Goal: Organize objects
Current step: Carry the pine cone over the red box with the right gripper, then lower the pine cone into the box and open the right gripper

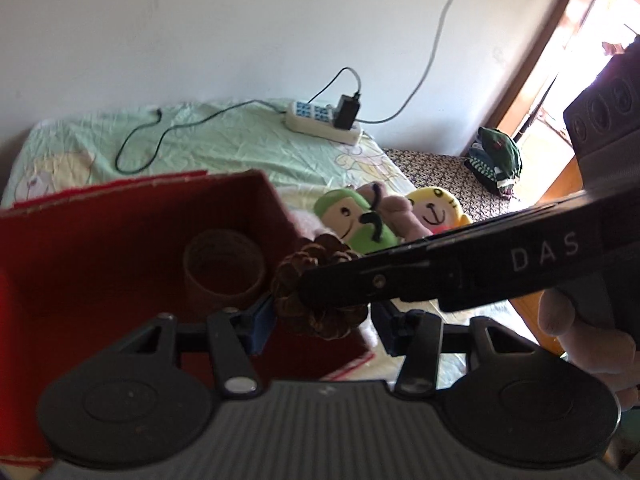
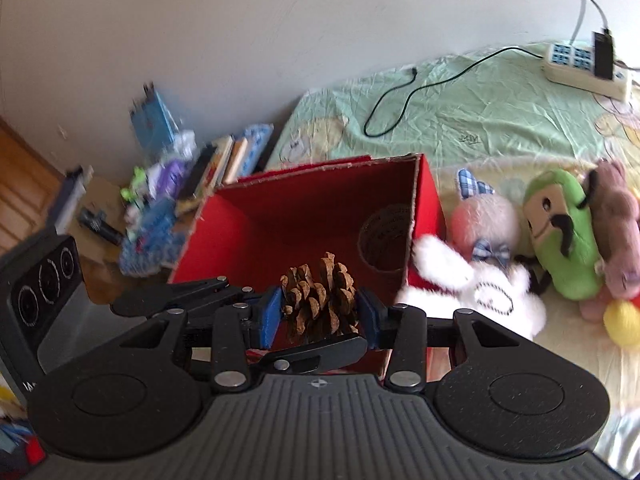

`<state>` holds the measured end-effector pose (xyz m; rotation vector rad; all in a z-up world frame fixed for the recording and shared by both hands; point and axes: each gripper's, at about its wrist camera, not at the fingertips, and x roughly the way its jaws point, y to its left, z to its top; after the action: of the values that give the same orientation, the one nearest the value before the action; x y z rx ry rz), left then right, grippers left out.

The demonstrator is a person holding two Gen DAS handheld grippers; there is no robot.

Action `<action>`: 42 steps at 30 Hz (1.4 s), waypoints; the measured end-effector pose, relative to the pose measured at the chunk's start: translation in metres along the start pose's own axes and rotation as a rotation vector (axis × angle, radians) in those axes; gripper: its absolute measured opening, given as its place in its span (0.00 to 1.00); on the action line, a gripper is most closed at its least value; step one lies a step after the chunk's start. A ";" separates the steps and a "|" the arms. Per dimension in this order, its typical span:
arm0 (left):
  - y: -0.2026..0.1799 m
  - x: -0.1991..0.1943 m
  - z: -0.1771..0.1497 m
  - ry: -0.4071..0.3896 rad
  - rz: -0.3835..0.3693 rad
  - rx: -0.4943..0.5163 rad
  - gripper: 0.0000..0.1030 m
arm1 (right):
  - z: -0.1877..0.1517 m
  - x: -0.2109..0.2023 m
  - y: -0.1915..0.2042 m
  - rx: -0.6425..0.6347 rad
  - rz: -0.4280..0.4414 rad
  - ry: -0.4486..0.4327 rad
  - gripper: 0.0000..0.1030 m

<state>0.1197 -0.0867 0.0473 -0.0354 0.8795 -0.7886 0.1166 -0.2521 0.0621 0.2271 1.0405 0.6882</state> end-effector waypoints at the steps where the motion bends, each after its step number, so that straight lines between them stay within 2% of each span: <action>1: 0.008 0.005 0.001 0.012 -0.012 -0.024 0.50 | 0.005 0.008 0.002 -0.013 -0.019 0.032 0.43; 6: 0.032 0.024 -0.005 0.068 -0.040 -0.085 0.49 | 0.016 0.038 0.014 -0.113 -0.131 0.169 0.43; 13: 0.044 0.034 -0.013 0.134 -0.041 -0.071 0.49 | 0.025 0.075 0.032 -0.283 -0.305 0.334 0.43; 20: 0.065 0.027 -0.023 0.178 -0.018 -0.081 0.49 | 0.018 0.114 0.040 -0.444 -0.424 0.501 0.43; 22: 0.071 0.025 -0.025 0.187 -0.014 -0.093 0.54 | 0.017 0.121 0.038 -0.452 -0.425 0.530 0.42; 28: 0.080 0.023 -0.027 0.191 -0.030 -0.122 0.54 | 0.014 0.134 0.030 -0.455 -0.428 0.592 0.42; 42: 0.082 0.027 -0.024 0.197 -0.040 -0.139 0.56 | -0.001 0.136 0.020 -0.472 -0.442 0.613 0.43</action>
<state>0.1627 -0.0382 -0.0138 -0.0995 1.1222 -0.7763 0.1510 -0.1522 -0.0260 -0.6459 1.4099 0.5853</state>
